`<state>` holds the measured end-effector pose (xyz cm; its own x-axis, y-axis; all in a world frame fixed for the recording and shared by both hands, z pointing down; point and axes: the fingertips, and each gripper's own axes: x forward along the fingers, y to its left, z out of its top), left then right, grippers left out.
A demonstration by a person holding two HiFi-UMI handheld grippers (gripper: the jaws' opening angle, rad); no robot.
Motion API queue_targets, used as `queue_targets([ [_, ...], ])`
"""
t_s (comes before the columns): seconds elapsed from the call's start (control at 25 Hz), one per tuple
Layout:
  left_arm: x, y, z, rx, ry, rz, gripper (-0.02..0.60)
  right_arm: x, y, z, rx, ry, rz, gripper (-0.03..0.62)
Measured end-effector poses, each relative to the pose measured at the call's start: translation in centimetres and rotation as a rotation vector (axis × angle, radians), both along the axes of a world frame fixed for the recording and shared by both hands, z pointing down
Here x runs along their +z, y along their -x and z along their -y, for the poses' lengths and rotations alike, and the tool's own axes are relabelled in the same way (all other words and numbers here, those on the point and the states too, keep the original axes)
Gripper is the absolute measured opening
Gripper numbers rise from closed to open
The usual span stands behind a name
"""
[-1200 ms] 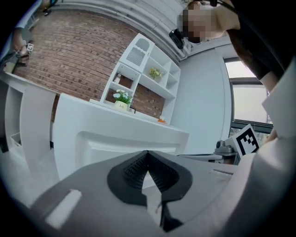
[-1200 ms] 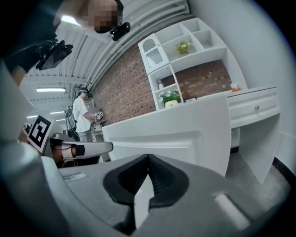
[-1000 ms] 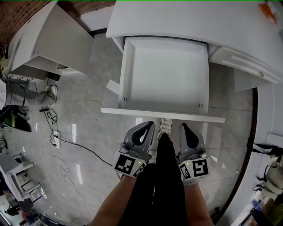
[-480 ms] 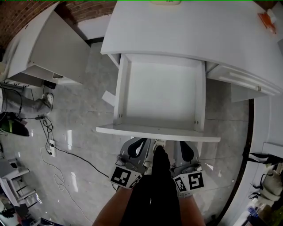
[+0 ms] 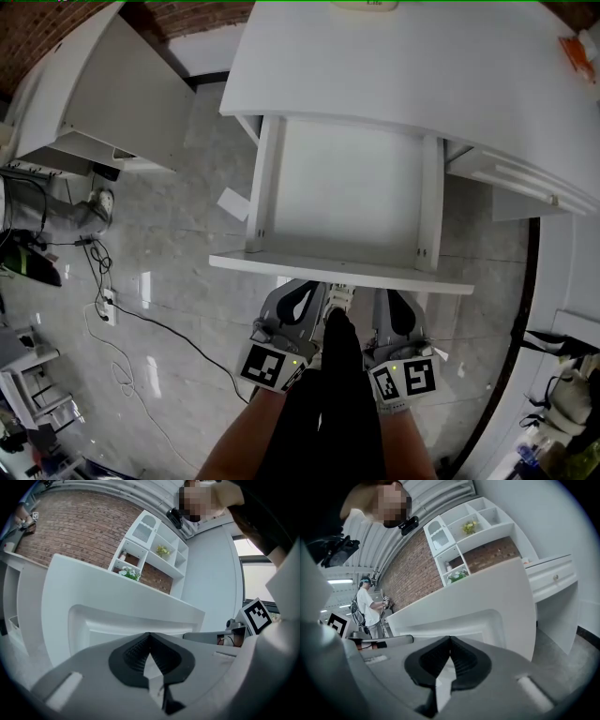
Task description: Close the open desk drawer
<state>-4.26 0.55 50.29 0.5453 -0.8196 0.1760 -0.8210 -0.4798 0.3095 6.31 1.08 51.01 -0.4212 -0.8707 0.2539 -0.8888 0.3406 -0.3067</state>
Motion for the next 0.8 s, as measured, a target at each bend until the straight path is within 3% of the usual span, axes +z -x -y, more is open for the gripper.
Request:
queue_targets([
  [0.8, -0.3, 0.2, 5.1, -0.041, 0.017, -0.041, -0.002, -0.2, 0.1, 5.1, 0.021, 0.009, 0.026, 0.0],
])
